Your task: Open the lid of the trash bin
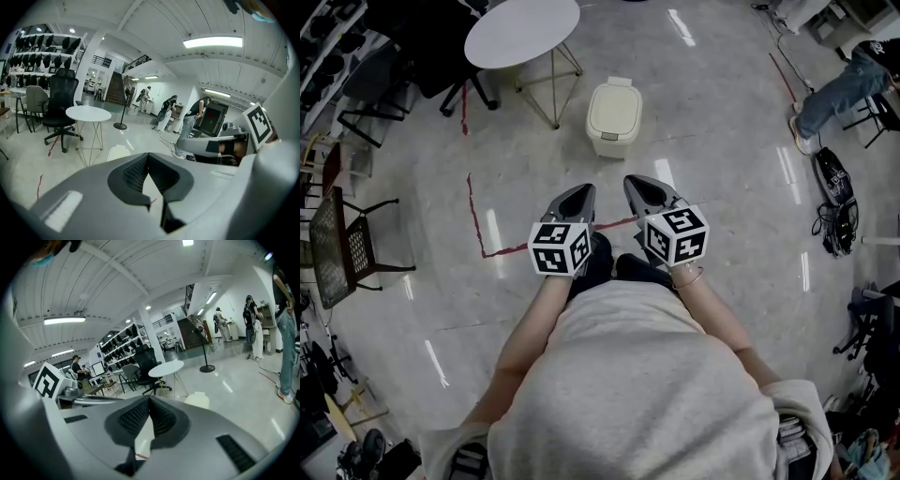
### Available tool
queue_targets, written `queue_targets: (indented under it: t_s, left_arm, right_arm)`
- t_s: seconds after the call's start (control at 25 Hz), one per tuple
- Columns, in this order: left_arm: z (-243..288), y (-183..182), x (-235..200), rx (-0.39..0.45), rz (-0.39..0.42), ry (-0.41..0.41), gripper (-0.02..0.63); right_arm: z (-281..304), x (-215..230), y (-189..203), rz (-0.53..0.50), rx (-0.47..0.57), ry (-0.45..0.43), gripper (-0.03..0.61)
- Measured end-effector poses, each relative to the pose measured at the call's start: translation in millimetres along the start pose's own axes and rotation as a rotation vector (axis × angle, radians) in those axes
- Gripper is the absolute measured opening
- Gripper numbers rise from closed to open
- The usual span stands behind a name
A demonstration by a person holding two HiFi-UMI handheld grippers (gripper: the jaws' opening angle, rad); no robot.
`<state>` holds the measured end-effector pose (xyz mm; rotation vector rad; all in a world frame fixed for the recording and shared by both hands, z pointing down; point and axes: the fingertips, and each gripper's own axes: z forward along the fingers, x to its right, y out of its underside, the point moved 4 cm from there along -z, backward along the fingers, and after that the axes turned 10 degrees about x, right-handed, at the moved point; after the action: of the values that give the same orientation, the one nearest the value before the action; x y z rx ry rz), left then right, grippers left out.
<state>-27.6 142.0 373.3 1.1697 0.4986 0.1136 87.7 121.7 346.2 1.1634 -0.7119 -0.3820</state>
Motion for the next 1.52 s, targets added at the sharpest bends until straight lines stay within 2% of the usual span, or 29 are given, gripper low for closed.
queue_targets:
  t_s: [0.28, 0.48, 0.68, 0.88, 1.0, 1.2, 1.36, 1.52]
  left_arm:
    - [33.0, -9.6, -16.0, -0.025, -0.014, 0.010, 0.009]
    - [56.6, -8.3, -35.8, -0.075, -0.035, 0.044, 0.009]
    - [92.6, -22.1, -64.2, -0.095, -0.040, 0.078, 0.009]
    - [128.0, -41.3, -99.8, -0.135, -0.002, 0.131, 0.009]
    - [147.4, -52.4, -121.4, -0.154, -0.007, 0.150, 0.009]
    - [181.6, -69.6, -145.9, -0.185, 0.011, 0.226, 0.009]
    - [201.4, -69.9, -158.1, -0.219, 0.015, 0.282, 0.009]
    - [215.4, -61.8, -168.6, -0.250, 0.012, 0.288, 0.009]
  right_arm:
    - [22.2, 20.6, 5.2, 0.040, -0.033, 0.021, 0.008]
    - [38.0, 34.6, 9.2, 0.059, -0.054, 0.085, 0.008]
    - [69.4, 53.8, 8.9, 0.083, -0.075, 0.144, 0.008]
    - [108.2, 65.9, -3.0, 0.099, -0.071, 0.193, 0.008]
    - [132.8, 73.1, -11.3, 0.111, -0.060, 0.229, 0.008]
    - [167.5, 86.2, -33.9, 0.140, -0.007, 0.278, 0.008]
    - [188.0, 98.7, -38.8, 0.117, -0.019, 0.330, 0.008]
    - [203.6, 107.1, -29.0, 0.121, -0.062, 0.353, 0.008]
